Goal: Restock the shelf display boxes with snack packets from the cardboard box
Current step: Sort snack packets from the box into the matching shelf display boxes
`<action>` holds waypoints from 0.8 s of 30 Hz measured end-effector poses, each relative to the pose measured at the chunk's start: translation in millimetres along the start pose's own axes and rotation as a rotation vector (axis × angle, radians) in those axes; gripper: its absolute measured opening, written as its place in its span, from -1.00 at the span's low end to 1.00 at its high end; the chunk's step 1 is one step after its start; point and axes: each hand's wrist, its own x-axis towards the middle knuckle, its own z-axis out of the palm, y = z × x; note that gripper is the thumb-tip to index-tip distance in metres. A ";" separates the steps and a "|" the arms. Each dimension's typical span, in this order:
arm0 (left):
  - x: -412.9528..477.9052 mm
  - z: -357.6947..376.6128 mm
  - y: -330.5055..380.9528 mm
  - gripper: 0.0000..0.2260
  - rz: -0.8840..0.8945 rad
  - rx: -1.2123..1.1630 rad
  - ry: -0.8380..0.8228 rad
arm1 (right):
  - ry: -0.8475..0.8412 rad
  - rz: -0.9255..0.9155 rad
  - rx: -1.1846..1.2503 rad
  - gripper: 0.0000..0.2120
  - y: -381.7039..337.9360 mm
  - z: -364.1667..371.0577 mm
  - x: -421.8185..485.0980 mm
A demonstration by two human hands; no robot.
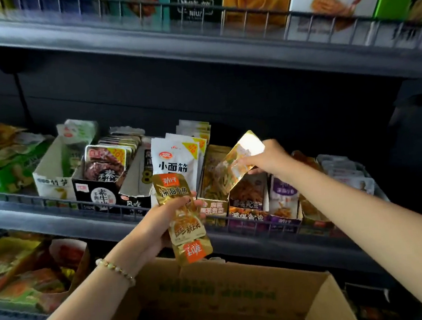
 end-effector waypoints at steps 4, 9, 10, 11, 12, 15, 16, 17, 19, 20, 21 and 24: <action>6.5 -3.7 1.7 -0.80 -0.003 0.012 -0.024 | -0.057 -0.135 -0.388 -0.78 -6.0 36.6 21.3; 6.2 -11.5 0.6 -0.79 -0.016 0.038 -0.045 | -0.108 -0.275 -0.548 -0.45 -0.3 58.5 35.5; 4.8 -13.5 -0.8 -0.79 -0.017 0.048 -0.057 | -0.108 -0.290 -0.559 -0.43 3.0 60.7 36.8; 3.4 -15.2 -2.2 -0.77 -0.017 0.060 -0.074 | -0.106 -0.296 -0.563 -0.43 6.0 62.9 38.4; 1.6 -16.6 -3.1 -0.75 -0.018 0.073 -0.092 | -0.094 -0.297 -0.566 -0.44 8.2 64.6 38.7; -3.9 -16.7 -4.3 -0.69 -0.017 0.077 -0.124 | -0.028 -0.348 -0.595 -0.41 11.8 63.9 34.3; -5.6 -15.8 -4.5 -0.69 -0.013 0.083 -0.131 | 0.004 -0.405 -0.572 -0.43 12.4 62.2 32.0; -7.0 -15.7 -5.0 -0.70 -0.008 0.096 -0.135 | 0.048 -0.466 -0.488 -0.49 10.7 59.3 26.6; -10.0 -14.9 -6.7 -0.72 0.000 0.136 -0.135 | 0.126 -0.521 -0.205 -0.67 1.3 51.2 5.9; -10.7 -13.9 -7.8 -0.72 0.005 0.162 -0.139 | 0.100 -0.507 -0.069 -0.77 -5.2 46.5 -10.5; -11.5 -11.2 -8.8 -0.69 0.008 0.188 -0.143 | 0.001 -0.463 0.032 -0.84 -10.7 42.4 -29.1; -15.4 7.2 -11.2 -0.69 0.010 0.224 -0.168 | -0.452 -0.229 0.117 -0.67 -12.3 34.3 -86.6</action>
